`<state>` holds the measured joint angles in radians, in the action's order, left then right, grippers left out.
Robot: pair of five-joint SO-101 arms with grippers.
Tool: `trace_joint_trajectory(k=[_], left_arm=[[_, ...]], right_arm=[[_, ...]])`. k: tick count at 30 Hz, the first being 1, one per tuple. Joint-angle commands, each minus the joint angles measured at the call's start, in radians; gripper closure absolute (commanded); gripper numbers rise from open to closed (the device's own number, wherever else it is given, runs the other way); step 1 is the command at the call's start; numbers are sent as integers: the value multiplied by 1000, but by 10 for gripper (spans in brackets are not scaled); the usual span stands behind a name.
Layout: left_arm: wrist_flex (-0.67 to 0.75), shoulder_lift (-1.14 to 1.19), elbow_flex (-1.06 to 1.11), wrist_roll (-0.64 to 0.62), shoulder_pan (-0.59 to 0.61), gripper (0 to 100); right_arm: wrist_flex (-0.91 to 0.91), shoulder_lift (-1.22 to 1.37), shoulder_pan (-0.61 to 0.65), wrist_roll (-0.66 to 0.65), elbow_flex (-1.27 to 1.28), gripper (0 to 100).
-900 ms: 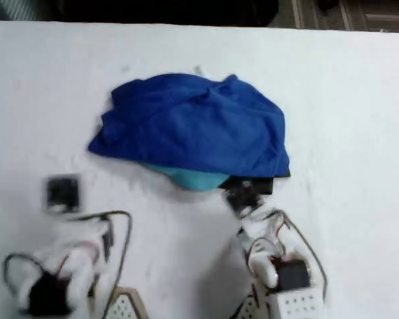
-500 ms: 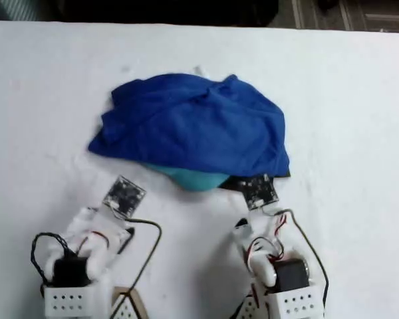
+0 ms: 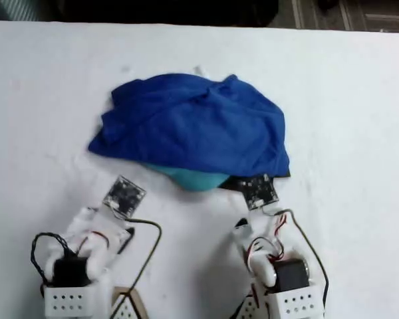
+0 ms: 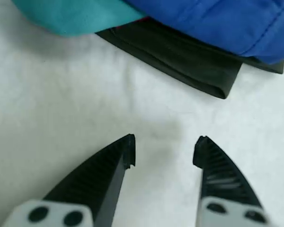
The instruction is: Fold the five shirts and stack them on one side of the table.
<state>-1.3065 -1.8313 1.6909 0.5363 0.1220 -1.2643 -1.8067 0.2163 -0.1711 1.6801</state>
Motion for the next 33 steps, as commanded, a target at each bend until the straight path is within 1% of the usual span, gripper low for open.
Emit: trace_joint_trajectory(k=[1, 25, 31, 33], left_arm=[[11, 8, 2, 9, -7, 728], [11, 8, -8, 11, -10, 727], [12, 8, -178, 8, -7, 725], [55, 8, -219, 11, -7, 724]], right_arm=[[18, 2, 1, 9, 11, 773], [18, 2, 1, 9, 11, 773], [18, 2, 1, 9, 11, 773], [18, 2, 1, 9, 11, 773]])
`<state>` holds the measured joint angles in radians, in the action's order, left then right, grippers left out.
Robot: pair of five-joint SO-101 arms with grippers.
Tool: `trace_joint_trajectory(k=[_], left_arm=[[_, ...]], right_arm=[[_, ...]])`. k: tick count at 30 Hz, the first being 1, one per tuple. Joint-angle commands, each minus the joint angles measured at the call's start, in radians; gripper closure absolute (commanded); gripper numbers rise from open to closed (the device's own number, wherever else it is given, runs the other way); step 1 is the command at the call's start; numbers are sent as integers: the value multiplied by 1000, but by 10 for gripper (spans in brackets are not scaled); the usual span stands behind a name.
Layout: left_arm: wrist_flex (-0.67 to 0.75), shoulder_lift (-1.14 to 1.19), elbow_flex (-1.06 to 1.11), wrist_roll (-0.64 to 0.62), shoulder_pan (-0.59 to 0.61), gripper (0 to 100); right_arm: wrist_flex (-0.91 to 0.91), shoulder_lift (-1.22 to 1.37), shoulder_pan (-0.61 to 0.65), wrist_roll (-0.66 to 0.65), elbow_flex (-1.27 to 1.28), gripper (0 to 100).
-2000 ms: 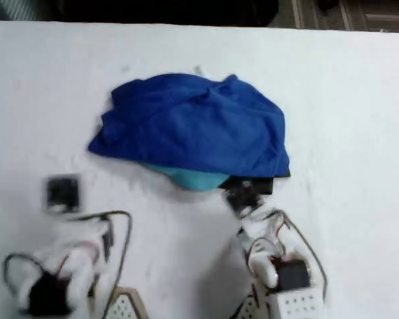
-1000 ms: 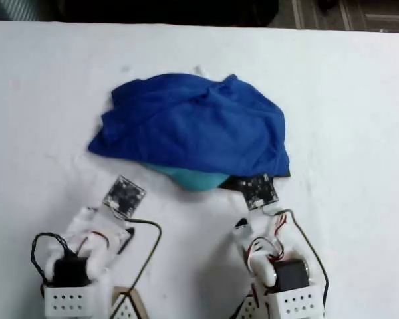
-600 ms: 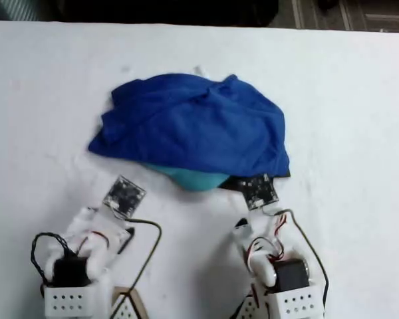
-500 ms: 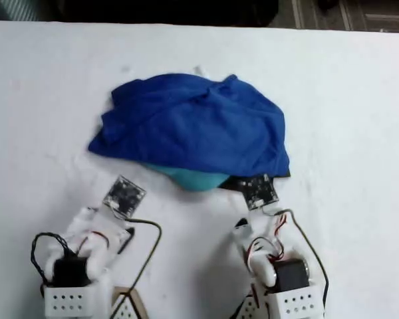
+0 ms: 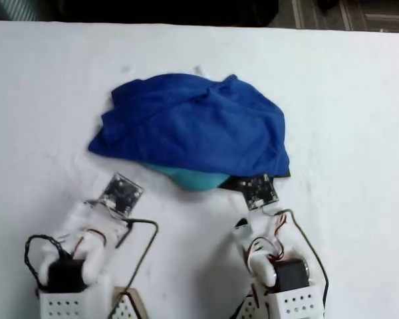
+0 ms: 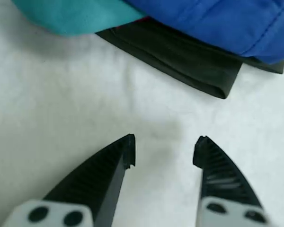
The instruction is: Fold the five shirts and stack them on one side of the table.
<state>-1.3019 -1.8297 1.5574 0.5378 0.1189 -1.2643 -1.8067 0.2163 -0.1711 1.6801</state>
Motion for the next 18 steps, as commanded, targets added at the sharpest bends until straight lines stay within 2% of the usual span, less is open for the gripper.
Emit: trace_joint_trajectory(k=[1, 10, 14, 18], left_arm=[[78, 7, -89, 9, -2, 724], [247, 7, -126, 12, 1, 728], [284, 7, -163, 57, -1, 729], [310, 7, -219, -35, 1, 749]], right_arm=[[18, 2, 1, 9, 11, 773], [18, 2, 1, 9, 11, 773], [18, 2, 1, 9, 11, 773], [18, 2, 1, 9, 11, 773]])
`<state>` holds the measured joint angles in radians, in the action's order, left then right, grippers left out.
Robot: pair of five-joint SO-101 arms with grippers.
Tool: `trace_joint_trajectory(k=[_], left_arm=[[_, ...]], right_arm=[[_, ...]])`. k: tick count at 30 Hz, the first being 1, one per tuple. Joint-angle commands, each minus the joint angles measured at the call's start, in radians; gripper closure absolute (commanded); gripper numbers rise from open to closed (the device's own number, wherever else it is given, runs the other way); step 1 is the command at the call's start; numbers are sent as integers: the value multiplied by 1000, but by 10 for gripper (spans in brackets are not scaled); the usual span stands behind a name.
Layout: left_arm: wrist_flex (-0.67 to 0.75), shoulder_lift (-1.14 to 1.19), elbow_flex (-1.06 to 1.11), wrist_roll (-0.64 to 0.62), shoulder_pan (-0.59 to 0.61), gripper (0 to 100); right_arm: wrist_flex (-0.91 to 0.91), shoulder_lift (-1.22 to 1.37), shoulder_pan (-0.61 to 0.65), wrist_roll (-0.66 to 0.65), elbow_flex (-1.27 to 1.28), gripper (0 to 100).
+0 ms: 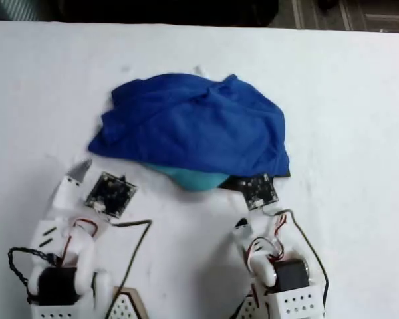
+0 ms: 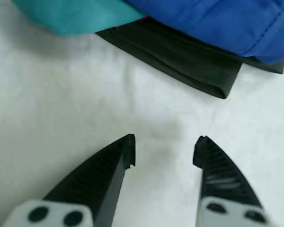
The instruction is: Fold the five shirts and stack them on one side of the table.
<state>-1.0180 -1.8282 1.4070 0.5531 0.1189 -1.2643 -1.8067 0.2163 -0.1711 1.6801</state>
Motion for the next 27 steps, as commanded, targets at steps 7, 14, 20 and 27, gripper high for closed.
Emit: trace_joint_trajectory(k=[7, 14, 20, 27], left_arm=[[26, 7, -193, -63, 1, 970], [-6, 21, -267, -38, 1, 968], [-149, 317, -540, -37, -4, 967], [-410, 786, -1000, -35, -8, 968]], right_arm=[[18, 2, 1, 9, 11, 773], [18, 2, 1, 9, 11, 773], [18, 2, 1, 9, 11, 773], [18, 2, 1, 9, 11, 773]])
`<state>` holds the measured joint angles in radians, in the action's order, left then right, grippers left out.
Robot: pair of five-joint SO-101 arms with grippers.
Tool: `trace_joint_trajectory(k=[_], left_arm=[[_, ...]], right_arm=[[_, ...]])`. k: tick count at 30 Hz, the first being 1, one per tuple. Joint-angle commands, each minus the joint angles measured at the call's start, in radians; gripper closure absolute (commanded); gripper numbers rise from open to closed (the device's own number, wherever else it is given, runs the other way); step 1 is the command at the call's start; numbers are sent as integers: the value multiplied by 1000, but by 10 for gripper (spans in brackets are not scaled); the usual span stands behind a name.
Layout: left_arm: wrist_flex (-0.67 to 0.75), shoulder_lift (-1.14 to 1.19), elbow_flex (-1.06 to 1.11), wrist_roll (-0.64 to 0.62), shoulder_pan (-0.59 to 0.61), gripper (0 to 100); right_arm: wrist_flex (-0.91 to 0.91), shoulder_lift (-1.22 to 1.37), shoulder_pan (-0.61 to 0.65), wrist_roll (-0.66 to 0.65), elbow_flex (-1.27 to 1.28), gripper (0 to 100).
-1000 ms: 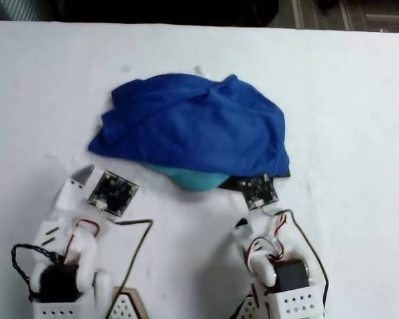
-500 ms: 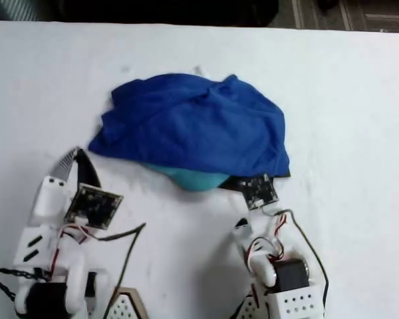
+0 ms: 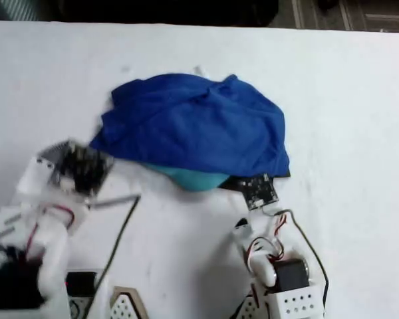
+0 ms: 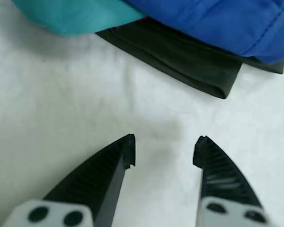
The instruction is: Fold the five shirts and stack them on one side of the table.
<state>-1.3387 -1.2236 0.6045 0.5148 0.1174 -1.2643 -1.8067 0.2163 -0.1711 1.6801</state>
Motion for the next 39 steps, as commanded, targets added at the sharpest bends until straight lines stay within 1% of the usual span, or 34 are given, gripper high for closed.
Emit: trace_joint_trajectory(k=[1, 5, 7, 12, 15, 17, 19, 21, 23, 28, 32, 37, 39], left_arm=[[-114, 231, -241, 6, -7, 967], [-160, 412, -327, 11, -8, 966], [-161, 499, -347, 29, -35, 960], [-161, 691, -404, 207, -99, 927], [-158, 792, -462, 267, -142, 924], [-164, 868, -491, 284, -170, 886], [-164, 941, -505, 267, -180, 785], [-155, 1013, -516, 199, -180, 693], [-157, 1098, -554, 147, -182, 644], [-158, 1319, -709, 126, -213, 638], [-158, 1477, -835, 72, -260, 638], [-149, 1690, -979, 61, -291, 641], [-149, 1781, -1051, 20, -292, 662]], right_arm=[[18, 2, 1, 9, 11, 773], [18, 2, 1, 9, 11, 773], [18, 2, 1, 9, 11, 773], [18, 2, 1, 9, 11, 773], [18, 2, 1, 9, 11, 773], [18, 2, 1, 9, 11, 773], [18, 2, 1, 9, 11, 773], [18, 2, 1, 9, 11, 773], [18, 2, 1, 9, 11, 773], [18, 2, 1, 9, 11, 773], [18, 2, 1, 9, 11, 773], [18, 2, 1, 9, 11, 773], [18, 2, 1, 9, 11, 773]])
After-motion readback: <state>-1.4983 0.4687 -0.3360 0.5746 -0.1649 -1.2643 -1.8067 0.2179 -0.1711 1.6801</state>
